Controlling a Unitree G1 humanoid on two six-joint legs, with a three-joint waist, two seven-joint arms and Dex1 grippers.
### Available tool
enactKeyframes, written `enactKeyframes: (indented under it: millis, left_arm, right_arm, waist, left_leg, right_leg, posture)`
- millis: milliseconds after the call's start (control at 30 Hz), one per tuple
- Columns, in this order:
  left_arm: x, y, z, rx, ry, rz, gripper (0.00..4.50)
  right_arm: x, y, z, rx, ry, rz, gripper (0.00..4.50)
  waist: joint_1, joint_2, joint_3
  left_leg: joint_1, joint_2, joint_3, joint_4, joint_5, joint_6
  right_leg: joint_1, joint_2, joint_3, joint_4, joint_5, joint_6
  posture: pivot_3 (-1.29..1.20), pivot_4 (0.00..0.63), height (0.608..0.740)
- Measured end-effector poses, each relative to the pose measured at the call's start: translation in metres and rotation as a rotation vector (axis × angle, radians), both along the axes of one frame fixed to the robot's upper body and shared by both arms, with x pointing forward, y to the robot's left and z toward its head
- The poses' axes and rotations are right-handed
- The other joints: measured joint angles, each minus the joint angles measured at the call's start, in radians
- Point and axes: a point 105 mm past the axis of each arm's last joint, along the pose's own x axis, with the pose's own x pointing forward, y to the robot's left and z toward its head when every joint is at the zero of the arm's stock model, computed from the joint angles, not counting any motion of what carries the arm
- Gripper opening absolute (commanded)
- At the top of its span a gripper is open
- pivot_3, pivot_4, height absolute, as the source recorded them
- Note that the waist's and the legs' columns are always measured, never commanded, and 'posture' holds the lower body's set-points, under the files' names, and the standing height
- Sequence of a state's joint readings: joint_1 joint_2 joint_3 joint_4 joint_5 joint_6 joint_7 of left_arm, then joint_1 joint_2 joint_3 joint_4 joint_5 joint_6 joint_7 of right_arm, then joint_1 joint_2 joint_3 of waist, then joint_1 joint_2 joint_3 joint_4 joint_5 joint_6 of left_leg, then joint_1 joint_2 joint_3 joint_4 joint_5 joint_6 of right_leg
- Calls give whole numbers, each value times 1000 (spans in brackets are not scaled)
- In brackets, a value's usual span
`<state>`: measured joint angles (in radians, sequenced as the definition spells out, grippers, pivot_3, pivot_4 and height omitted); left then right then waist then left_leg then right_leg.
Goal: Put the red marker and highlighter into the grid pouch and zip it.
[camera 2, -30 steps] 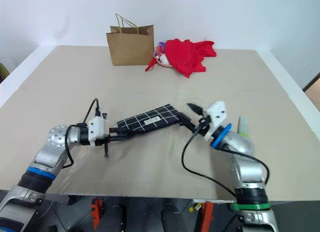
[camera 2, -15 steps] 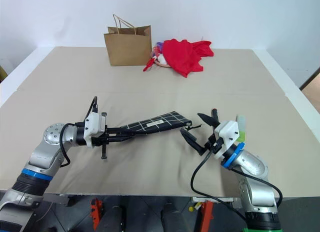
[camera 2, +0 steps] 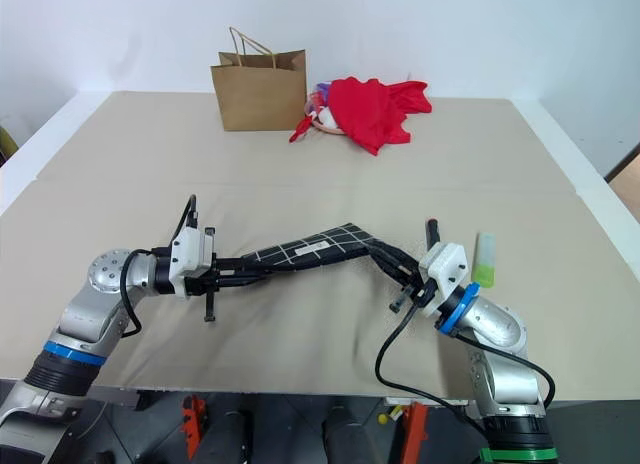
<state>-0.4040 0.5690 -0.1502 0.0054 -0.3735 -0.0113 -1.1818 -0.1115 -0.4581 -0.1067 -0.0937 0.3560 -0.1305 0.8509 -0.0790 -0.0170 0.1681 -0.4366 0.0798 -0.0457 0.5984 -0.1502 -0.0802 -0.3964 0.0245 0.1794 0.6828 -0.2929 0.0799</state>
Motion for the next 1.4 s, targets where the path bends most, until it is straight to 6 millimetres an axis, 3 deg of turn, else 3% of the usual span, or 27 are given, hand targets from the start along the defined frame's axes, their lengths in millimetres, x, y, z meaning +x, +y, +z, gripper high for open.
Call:
enactKeyframes:
  millis: [200,433,567,667,967,1300,1333,1400]
  left_arm:
    - [0,0,0,0,-3,-1,0]
    - [2,-7,1,-7,-64,12,0]
    - [5,-15,3,-10,-105,8,0]
    - [7,-18,2,-6,-123,6,0]
    - [8,-27,-2,-5,-142,5,0]
    - [10,-28,-6,4,-146,16,0]
    - [10,-28,-6,4,-147,17,0]
    - [10,-28,-5,0,-148,18,0]
  right_arm:
    - [-1,15,3,-2,-2,58,124]
    - [-14,74,10,-37,67,261,124]
    - [-11,104,19,-48,92,327,124]
    - [-8,115,25,-45,96,344,124]
    - [-6,141,27,-24,161,395,124]
    - [0,143,25,-22,193,372,124]
    - [1,142,25,-20,197,370,712]
    - [4,133,25,3,224,339,1445]
  waist:
    - [0,0,0]
    - [1,0,0]
    - [0,0,0]
    - [1,0,0]
    - [1,0,0]
    - [0,0,0]
    - [0,0,0]
    - [0,0,0]
  left_leg:
    - [0,0,0,0,0,0]
    - [0,0,0,0,0,0]
    - [-1,0,0,1,0,0]
    - [-1,0,0,0,0,0]
    - [-1,0,-1,0,0,0]
    - [-1,0,-1,0,0,0]
    - [-1,0,-1,0,0,0]
    - [-2,0,-1,0,0,0]
  right_leg:
    - [0,0,0,0,0,0]
    - [0,0,0,0,0,0]
    - [-1,0,0,0,1,0]
    - [-1,0,0,0,1,0]
    - [-1,0,0,0,0,0]
    - [-1,1,-1,0,0,0]
    - [-1,1,-1,0,0,0]
    - [-1,0,-1,0,0,0]
  posture:
    - [0,150,740]
    - [0,150,740]
    - [0,150,740]
    - [0,150,740]
    - [0,150,740]
    - [0,150,740]
    - [0,150,740]
    - [0,150,740]
